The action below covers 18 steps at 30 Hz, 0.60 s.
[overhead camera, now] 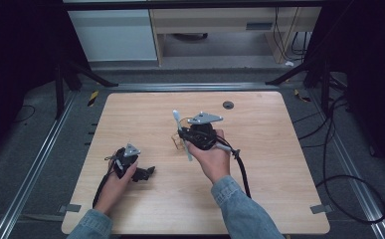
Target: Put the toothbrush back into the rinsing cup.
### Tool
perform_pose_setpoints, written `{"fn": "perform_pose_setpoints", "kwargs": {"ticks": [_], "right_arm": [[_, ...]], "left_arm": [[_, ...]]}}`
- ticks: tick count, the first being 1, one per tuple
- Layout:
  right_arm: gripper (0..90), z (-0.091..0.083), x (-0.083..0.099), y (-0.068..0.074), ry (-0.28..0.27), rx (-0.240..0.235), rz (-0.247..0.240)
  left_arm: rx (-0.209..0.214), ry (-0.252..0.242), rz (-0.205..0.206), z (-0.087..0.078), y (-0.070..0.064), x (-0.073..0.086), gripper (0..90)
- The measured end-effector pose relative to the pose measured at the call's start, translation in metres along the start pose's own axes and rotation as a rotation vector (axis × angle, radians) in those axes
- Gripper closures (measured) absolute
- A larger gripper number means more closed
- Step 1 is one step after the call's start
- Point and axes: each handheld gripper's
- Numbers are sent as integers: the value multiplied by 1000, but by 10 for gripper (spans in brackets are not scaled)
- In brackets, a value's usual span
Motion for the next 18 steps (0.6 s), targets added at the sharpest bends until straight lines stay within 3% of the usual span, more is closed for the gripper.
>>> {"fn": "perform_pose_setpoints", "kwargs": {"ticks": [8,14,18], "right_arm": [[794,9,0,9,-75,15,3],[794,15,0,17,-159,57,-19],[794,18,0,19,-186,69,-22]], "left_arm": [[0,0,0,0,0,0,0],[0,0,0,0,0,0,0],[0,-1,2,0,0,0,0]]}}
Point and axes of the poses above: each handheld gripper's, and its own axes: z roughly forward along the jaws, x roughly out of its underside, y roughly to its left, and after that the axes turned 2 degrees about -x, right-handed
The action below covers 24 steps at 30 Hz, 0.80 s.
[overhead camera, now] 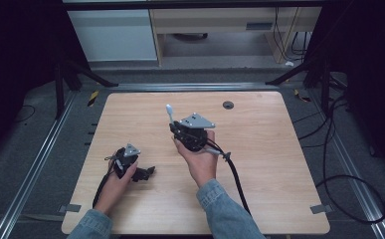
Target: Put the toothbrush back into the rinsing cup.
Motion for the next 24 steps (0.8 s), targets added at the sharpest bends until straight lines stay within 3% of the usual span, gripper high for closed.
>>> {"fn": "perform_pose_setpoints", "kwargs": {"ticks": [12,24], "right_arm": [[795,6,2,6,-95,37,-10],[794,9,1,6,-164,38,-30]], "left_arm": [[1,0,-1,0,0,0,0],[1,1,1,0,0,0,0]]}}
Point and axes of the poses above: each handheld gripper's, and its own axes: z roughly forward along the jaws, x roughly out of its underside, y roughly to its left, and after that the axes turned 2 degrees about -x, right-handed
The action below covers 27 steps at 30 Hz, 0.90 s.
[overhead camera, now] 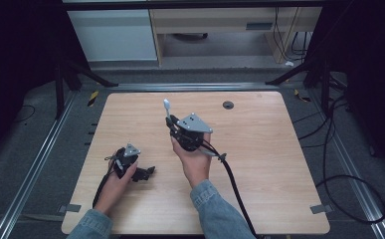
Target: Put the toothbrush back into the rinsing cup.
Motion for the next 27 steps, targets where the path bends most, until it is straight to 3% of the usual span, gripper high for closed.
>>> {"fn": "perform_pose_setpoints", "kwargs": {"ticks": [10,18,27], "right_arm": [[794,0,-1,-1,-29,-4,1],[794,2,0,-2,-59,-1,-32],[794,2,1,-4,-92,9,-18]], "left_arm": [[0,0,-1,0,0,0,0],[0,0,-1,0,0,0,0],[-1,2,-1,0,0,0,0]]}}
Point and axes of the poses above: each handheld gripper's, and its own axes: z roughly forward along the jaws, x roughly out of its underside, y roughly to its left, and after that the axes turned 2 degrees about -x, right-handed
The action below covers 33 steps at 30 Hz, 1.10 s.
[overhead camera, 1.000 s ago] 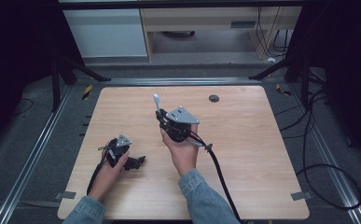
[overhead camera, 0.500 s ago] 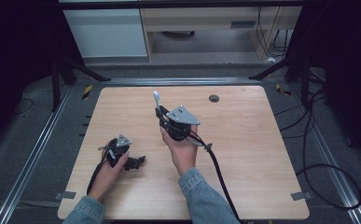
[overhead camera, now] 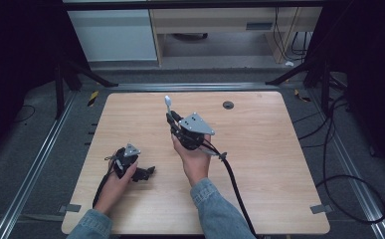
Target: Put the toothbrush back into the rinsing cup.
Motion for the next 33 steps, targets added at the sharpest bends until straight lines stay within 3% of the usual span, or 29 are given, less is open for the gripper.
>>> {"fn": "perform_pose_setpoints", "kwargs": {"ticks": [8,23,28,33], "right_arm": [[794,2,2,0,-27,5,1],[794,2,12,0,-83,58,-1],[794,2,15,0,-84,68,-24],[794,3,19,-2,-71,67,-16]], "left_arm": [[1,-2,1,0,0,0,0],[2,-2,-1,0,0,0,0],[3,0,1,0,0,0,0],[2,1,2,0,0,0,0]]}}
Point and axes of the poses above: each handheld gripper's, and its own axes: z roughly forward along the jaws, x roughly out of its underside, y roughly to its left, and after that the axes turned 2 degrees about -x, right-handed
